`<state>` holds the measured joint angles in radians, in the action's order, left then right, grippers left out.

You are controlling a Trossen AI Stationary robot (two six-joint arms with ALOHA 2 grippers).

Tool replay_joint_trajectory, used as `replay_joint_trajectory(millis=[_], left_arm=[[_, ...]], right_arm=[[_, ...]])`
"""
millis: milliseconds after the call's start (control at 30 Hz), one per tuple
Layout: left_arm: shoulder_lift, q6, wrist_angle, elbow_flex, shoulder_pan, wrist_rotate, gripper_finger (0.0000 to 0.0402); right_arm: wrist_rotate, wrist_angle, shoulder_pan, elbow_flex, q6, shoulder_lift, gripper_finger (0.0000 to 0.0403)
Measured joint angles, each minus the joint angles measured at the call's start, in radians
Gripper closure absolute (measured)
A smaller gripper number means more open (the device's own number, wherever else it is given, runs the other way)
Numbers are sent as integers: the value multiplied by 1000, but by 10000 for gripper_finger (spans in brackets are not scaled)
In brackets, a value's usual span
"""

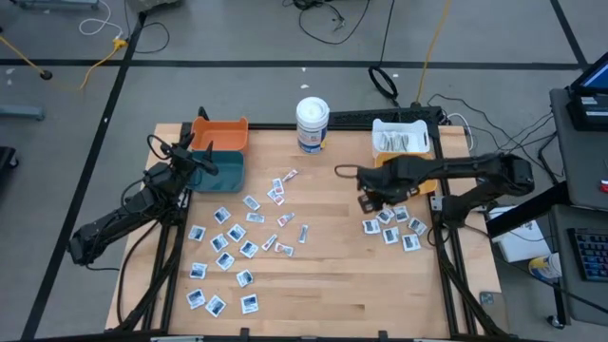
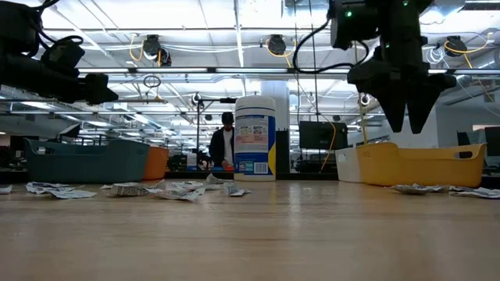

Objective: Pick & Place First Aid Supplies
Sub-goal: Put the black pad into the yellow bin

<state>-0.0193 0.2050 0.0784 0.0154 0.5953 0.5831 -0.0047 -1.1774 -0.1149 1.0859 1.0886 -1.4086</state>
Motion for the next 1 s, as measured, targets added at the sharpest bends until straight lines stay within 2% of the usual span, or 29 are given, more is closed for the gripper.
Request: replay_joint_trajectory(millis=[167, 433, 767, 1000], left_arm=[[0, 0, 0, 0, 0, 0, 94], [0, 0, 0, 0, 0, 0, 94], [0, 0, 0, 0, 0, 0, 94], [0, 0, 0, 0, 0, 0, 94]], right_arm=[[0, 11, 89, 0, 21, 0, 202], [-2, 205, 181, -33, -29, -82, 203], [-3, 245, 209, -69, -53, -195, 217], [-72, 358, 209, -116, -77, -265, 220]])
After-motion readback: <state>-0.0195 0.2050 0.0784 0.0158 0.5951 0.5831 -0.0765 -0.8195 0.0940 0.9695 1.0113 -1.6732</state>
